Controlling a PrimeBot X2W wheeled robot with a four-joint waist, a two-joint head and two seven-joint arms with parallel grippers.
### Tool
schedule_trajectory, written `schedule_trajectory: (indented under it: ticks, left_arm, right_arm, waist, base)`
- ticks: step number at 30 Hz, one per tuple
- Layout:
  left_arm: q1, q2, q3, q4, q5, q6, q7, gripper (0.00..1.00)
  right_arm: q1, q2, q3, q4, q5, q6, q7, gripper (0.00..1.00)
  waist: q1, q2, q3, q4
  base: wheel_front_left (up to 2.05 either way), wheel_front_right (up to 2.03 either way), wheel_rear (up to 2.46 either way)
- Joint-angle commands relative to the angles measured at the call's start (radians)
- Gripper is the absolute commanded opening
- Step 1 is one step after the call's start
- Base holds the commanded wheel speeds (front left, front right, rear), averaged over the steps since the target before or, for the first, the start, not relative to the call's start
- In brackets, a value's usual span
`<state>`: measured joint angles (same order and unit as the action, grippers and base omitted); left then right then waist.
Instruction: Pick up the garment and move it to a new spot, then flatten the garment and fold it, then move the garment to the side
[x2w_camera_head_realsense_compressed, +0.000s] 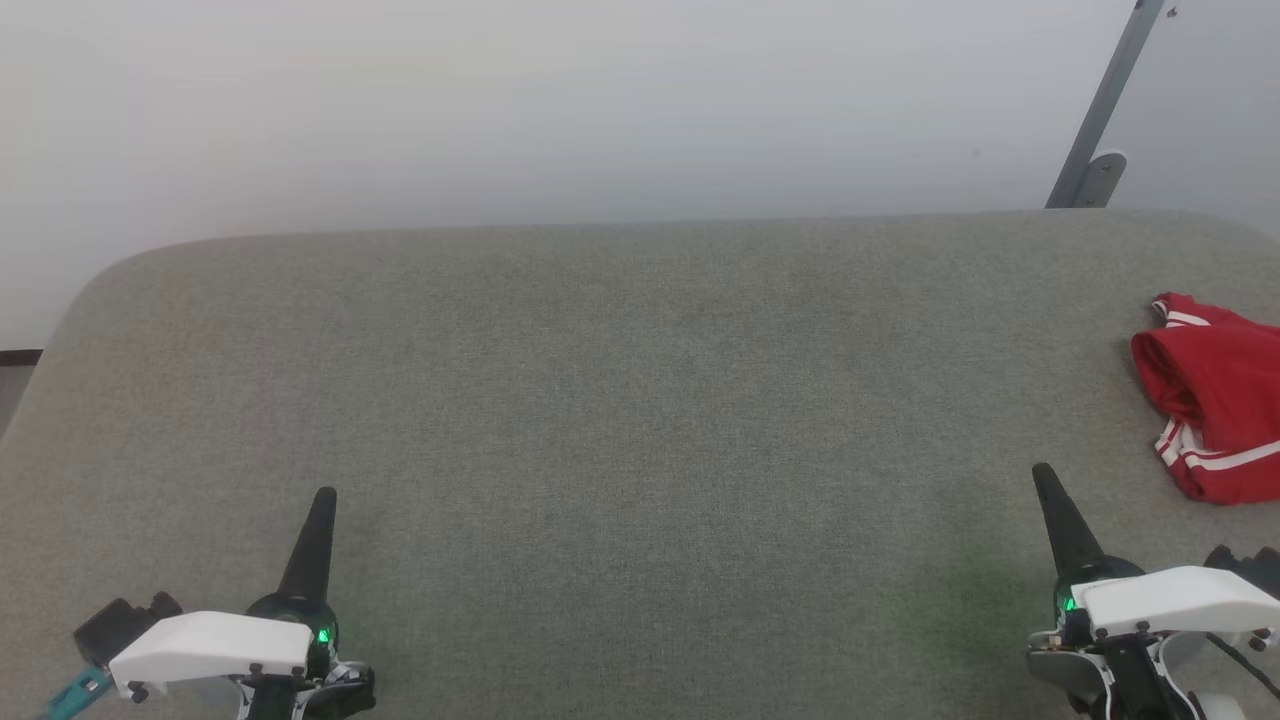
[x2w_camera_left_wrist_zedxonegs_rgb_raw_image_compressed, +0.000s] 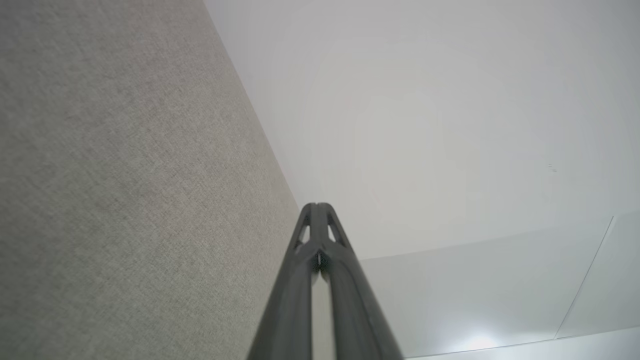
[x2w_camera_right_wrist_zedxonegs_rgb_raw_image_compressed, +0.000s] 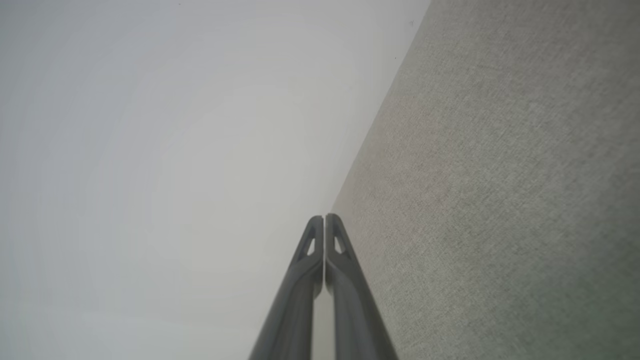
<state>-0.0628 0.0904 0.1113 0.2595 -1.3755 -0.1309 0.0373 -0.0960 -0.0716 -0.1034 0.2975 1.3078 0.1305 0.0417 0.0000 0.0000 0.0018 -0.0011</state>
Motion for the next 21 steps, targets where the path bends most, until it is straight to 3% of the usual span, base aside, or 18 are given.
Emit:
schedule_trajectory:
  ticks: [1,21]
  left_arm:
    - [-0.019,0.001,0.004,-0.010,-0.022,0.000,0.008,0.00]
    - [-0.039,-0.023,0.004,-0.014,-0.146,0.000,0.050,0.00]
  right_arm:
    - [-0.016,0.001,-0.003,-0.013,0.027,0.000,0.007,0.00]
    - [-0.015,0.014,-0.009,-0.038,0.186,0.000,0.047,0.00]
  waist:
    - [0.0000,0.0000,0.000,0.000]
    - [0.0000,0.0000,0.001,0.001]
  base:
    - [0.00,0.00,0.00]
    - [0.00,0.00,0.00]
